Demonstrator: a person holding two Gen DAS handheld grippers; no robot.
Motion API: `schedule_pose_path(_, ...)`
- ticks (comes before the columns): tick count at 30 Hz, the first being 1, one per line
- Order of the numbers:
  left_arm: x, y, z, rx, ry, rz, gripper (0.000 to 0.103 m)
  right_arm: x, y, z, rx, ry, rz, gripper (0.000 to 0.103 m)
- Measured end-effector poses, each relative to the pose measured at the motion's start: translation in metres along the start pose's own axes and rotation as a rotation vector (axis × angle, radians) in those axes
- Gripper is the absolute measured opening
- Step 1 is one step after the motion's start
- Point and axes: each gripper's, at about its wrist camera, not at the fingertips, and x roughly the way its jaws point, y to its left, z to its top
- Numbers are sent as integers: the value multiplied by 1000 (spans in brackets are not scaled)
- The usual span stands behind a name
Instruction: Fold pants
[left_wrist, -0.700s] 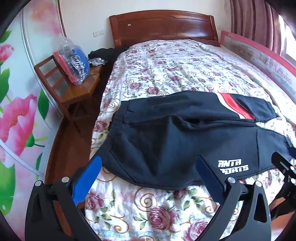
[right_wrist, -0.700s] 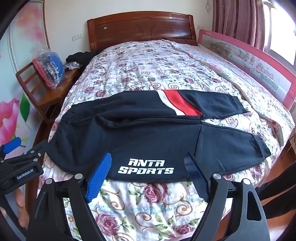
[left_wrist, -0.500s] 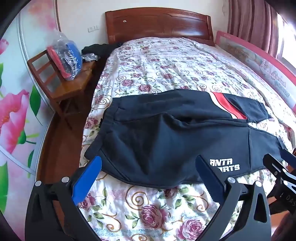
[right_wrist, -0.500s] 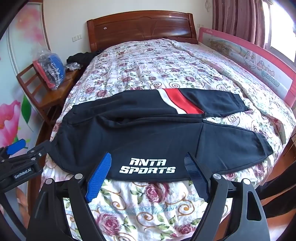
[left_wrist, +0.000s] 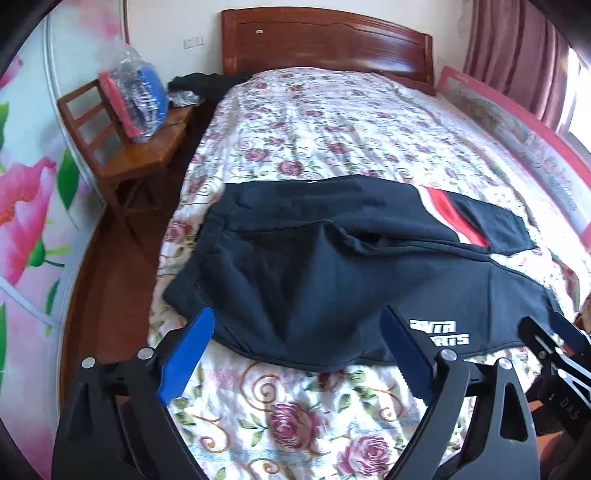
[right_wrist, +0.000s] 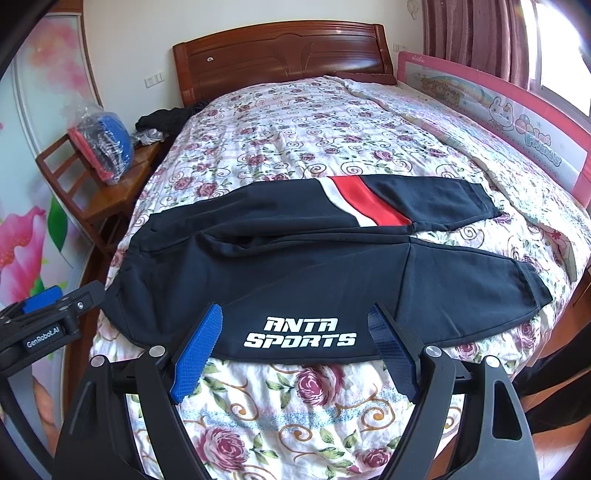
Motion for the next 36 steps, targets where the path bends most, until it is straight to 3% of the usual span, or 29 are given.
schedule_pose_path(2, -2, -3, 0, 20, -28, 20, 92, 1, 0, 0, 3, 1, 1, 81)
schedule_pose_path(4, -3, -7, 1, 39, -33, 6, 99, 1, -1, 0, 4, 2, 1, 81)
schedule_pose_path(6, -3, -10, 1, 62, -19, 10, 99, 1, -1, -1, 4, 3, 1, 81)
schedule_pose_path(10, -8, -14, 0, 99, -67, 53, 99, 1, 0, -2, -1, 2, 1, 81)
schedule_pose_path(36, 6, -12, 1, 79, 0, 20, 99, 4, -3, -3, 7, 6, -1, 81)
